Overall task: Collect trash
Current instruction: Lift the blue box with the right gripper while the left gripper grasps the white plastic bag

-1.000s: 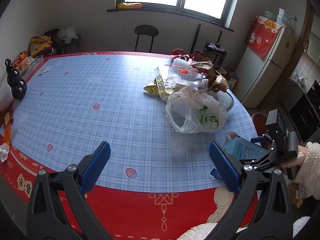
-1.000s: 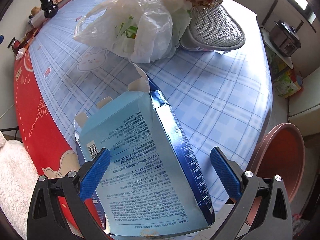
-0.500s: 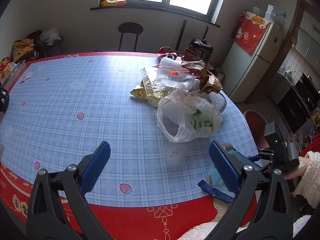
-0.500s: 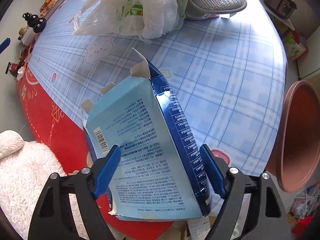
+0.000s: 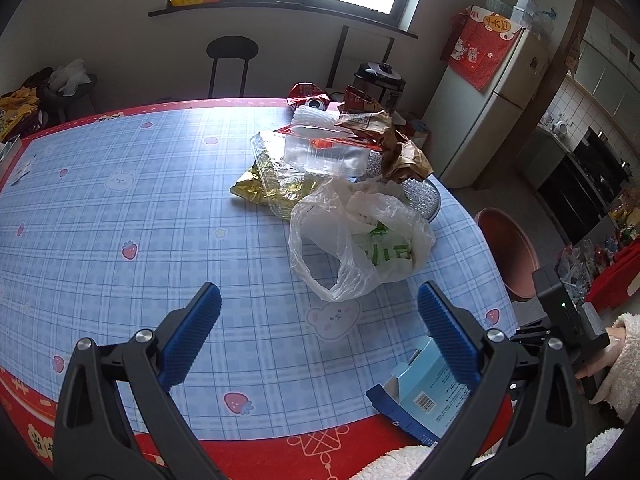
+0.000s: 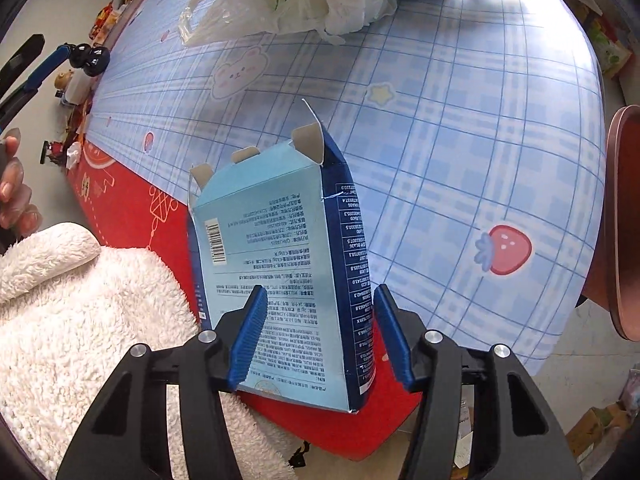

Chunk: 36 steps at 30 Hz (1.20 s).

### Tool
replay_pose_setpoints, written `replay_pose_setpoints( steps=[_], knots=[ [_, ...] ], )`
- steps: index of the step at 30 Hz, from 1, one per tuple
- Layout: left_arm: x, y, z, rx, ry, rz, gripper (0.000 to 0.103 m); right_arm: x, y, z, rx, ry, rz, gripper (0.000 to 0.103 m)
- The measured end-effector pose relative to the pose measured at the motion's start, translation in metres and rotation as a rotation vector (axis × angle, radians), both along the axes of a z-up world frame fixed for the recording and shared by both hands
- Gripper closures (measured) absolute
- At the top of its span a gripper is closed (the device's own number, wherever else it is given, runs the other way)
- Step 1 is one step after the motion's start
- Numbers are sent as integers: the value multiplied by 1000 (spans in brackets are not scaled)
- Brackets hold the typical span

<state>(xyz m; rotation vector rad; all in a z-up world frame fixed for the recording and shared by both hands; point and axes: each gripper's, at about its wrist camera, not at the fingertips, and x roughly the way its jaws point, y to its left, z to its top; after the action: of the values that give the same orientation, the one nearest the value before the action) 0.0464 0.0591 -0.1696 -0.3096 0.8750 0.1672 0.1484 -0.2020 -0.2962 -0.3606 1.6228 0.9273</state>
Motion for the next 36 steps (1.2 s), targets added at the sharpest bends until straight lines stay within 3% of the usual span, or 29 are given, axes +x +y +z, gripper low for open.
replay_pose_setpoints(
  steps=[7, 8, 11, 14, 18, 28, 31, 36],
  knots=[
    [6, -4, -5, -2, 10, -34, 6, -7, 0, -10, 55, 18, -52, 35],
    [7, -4, -6, -4, 12, -36, 6, -11, 3, -12, 61, 56, -45, 36],
    [7, -3, -6, -7, 12, -37, 6, -27, 10, -15, 59, 146, -7, 55],
    [7, -1, -7, -12, 8, -36, 6, -41, 15, -6, 78, 121, 30, 55],
    [7, 0, -9, -22, 14, -36, 6, -36, 12, 0, 131, 150, -21, 55],
    [2, 0, -8, -3, 15, -42, 6, -27, 25, -27, 170, 280, -35, 54],
    [-2, 4, -7, -4, 15, -29, 6, -33, 28, -14, 165, 214, 53, 64],
    [-4, 12, -10, -17, 19, -2, 6, -24, 20, 23, 210, 107, 53, 71]
  ],
)
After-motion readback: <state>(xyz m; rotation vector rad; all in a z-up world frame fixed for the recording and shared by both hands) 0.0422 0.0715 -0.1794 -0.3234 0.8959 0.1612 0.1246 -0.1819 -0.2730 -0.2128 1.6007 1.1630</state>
